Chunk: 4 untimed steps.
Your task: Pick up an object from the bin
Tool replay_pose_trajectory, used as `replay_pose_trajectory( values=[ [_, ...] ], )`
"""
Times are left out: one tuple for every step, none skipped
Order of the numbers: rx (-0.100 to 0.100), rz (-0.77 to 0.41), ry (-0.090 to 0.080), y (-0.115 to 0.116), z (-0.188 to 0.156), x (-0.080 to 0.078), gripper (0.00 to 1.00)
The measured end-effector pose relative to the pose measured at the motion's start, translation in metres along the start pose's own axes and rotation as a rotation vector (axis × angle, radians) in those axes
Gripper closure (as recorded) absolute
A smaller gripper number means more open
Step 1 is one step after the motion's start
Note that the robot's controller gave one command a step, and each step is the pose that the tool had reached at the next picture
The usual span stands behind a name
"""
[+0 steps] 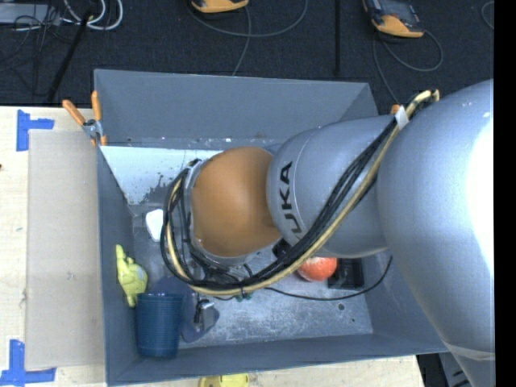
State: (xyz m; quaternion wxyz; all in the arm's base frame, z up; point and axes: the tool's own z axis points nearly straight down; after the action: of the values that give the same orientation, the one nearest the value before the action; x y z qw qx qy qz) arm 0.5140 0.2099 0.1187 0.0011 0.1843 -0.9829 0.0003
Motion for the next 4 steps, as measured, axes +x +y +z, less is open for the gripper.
replay_pose_trajectory(
  values=[
    [0.0, -0.233, -0.002, 0.023, 0.007, 0.013, 0.0],
    [0.003, -0.341, -0.029, 0.02, 0.034, 0.014, 0.0],
    [0.025, -0.617, -0.066, 0.022, 0.03, 0.003, 1.0],
    [0.025, -0.616, -0.066, 0.022, 0.03, 0.003, 1.0]
  ],
)
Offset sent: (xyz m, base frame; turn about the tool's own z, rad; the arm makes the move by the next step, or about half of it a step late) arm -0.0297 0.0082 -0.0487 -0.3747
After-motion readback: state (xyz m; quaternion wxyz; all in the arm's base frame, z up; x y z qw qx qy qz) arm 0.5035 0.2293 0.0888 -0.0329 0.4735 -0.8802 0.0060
